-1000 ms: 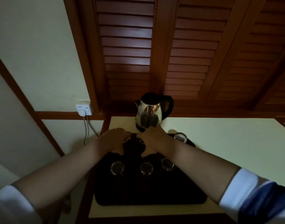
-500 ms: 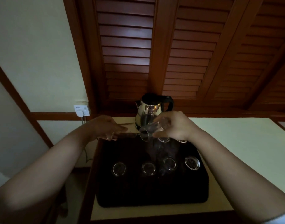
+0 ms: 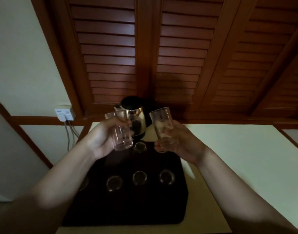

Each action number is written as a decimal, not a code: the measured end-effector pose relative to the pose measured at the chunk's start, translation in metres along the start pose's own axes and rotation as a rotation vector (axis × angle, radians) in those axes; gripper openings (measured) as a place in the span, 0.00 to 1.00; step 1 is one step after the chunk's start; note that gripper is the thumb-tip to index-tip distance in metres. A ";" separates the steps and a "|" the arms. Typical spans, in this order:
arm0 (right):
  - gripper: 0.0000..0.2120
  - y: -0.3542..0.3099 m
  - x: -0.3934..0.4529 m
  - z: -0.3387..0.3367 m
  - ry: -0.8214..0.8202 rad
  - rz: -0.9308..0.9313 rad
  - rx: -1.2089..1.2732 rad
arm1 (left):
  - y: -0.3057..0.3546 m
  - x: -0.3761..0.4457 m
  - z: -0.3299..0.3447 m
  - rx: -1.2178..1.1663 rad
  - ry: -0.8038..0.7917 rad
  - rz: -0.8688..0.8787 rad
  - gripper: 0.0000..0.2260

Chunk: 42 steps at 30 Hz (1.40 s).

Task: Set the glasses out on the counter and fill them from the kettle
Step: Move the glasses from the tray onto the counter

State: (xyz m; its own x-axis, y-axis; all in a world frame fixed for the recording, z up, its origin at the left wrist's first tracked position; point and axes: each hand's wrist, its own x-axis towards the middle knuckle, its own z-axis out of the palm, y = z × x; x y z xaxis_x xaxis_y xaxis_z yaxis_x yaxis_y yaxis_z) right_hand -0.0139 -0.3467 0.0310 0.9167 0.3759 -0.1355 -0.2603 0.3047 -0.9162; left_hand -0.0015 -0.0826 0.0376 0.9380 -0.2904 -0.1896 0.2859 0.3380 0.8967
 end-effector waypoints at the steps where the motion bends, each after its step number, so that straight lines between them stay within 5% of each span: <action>1: 0.22 -0.005 -0.003 -0.011 -0.048 -0.004 0.020 | -0.007 0.006 0.018 0.006 0.022 0.014 0.11; 7: 0.17 -0.039 -0.026 -0.098 -0.159 -0.132 -0.088 | -0.051 0.056 0.123 -0.046 0.153 0.138 0.07; 12: 0.22 -0.053 -0.043 -0.190 -0.038 -0.351 -0.111 | -0.094 0.095 0.191 -0.055 0.209 0.121 0.05; 18: 0.15 -0.041 -0.044 -0.285 0.309 -0.351 -0.488 | -0.148 0.147 0.226 0.297 0.253 0.249 0.12; 23: 0.16 -0.012 -0.025 -0.331 0.390 -0.449 -0.798 | -0.187 0.193 0.237 0.483 0.138 0.283 0.11; 25: 0.11 0.001 -0.016 -0.347 0.395 -0.405 -0.889 | -0.209 0.208 0.233 0.639 0.234 0.227 0.14; 31: 0.13 0.026 -0.007 -0.364 0.586 -0.252 -0.710 | -0.236 0.224 0.237 0.747 0.289 0.219 0.14; 42: 0.15 0.034 0.000 -0.368 0.549 -0.275 -0.659 | -0.248 0.238 0.226 0.748 0.296 0.242 0.14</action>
State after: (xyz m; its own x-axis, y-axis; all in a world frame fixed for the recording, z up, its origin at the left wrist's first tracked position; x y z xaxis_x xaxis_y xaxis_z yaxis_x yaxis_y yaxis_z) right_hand 0.0890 -0.6582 -0.1389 0.9807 -0.1584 0.1142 0.0613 -0.3054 -0.9502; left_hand 0.1070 -0.4378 -0.1394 0.9993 -0.0039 0.0384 -0.0373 -0.3518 0.9353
